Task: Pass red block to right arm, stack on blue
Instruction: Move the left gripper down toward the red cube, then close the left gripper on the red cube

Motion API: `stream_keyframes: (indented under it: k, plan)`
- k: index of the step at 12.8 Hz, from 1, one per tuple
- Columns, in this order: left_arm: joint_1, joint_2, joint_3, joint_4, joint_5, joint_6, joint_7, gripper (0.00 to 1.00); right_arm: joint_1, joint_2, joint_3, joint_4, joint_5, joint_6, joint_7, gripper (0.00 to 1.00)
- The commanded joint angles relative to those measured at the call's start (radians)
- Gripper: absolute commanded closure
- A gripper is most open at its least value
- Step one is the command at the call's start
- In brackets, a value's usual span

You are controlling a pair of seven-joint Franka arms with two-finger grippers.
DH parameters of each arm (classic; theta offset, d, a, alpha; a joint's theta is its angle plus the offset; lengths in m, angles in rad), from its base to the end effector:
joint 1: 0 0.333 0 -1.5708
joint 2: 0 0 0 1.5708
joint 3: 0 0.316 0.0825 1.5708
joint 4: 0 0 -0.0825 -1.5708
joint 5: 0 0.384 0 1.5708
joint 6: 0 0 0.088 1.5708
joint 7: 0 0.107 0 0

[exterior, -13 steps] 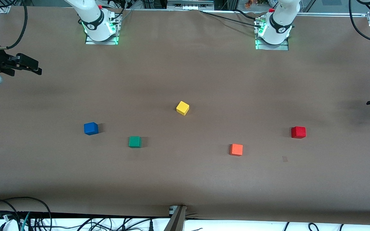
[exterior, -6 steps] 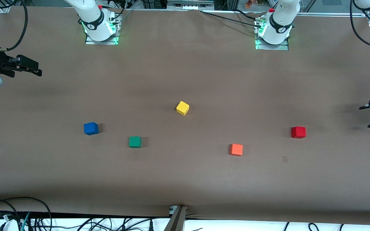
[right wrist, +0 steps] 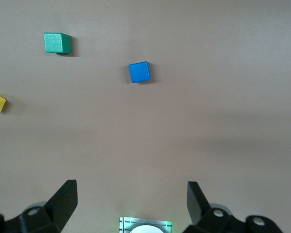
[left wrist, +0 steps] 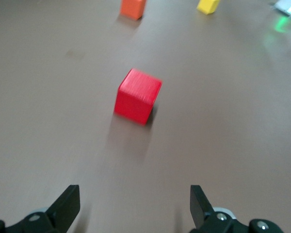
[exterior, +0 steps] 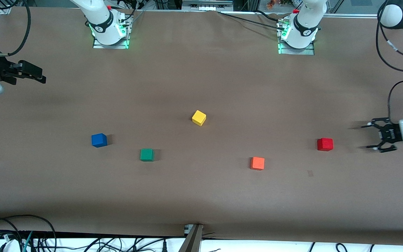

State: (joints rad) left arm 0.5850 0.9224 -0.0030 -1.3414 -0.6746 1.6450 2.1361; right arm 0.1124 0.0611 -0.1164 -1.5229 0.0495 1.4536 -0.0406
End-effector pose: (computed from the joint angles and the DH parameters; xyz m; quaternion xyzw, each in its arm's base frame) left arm 0.5968 0.3183 0.1551 0.7275 -0.5415 0.2409 0.3456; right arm 0.5600 0.0056 0.6036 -0.9975 -0.0194 0.0644 0.0226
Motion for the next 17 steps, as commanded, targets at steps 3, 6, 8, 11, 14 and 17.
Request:
stream_keyframes:
  k: [3, 6, 8, 11, 14, 17]
  plan:
    - [-0.022, 0.084, -0.077, 0.022, -0.048, -0.07, 0.191, 0.0, 0.015, 0.016, 0.003, 0.024, 0.0, -0.006, -0.01, 0.0]
    - [-0.027, 0.11, -0.11, 0.021, -0.065, -0.088, 0.212, 0.0, 0.016, 0.016, 0.001, 0.024, 0.0, -0.004, -0.009, 0.0]
    - [-0.025, 0.136, -0.111, 0.024, -0.109, -0.093, 0.266, 0.0, 0.016, 0.016, 0.003, 0.024, 0.0, -0.004, -0.01, 0.0]
    - [-0.005, 0.176, -0.111, 0.034, -0.156, -0.093, 0.352, 0.0, 0.016, 0.016, 0.001, 0.024, 0.001, -0.004, -0.01, 0.0]
    - [-0.005, 0.2, -0.111, 0.037, -0.209, -0.103, 0.424, 0.0, 0.016, 0.017, 0.001, 0.024, 0.0, -0.004, -0.01, 0.0]
    - [-0.007, 0.216, -0.111, 0.037, -0.226, -0.111, 0.456, 0.0, 0.018, 0.022, 0.003, 0.024, -0.002, -0.004, -0.004, 0.0]
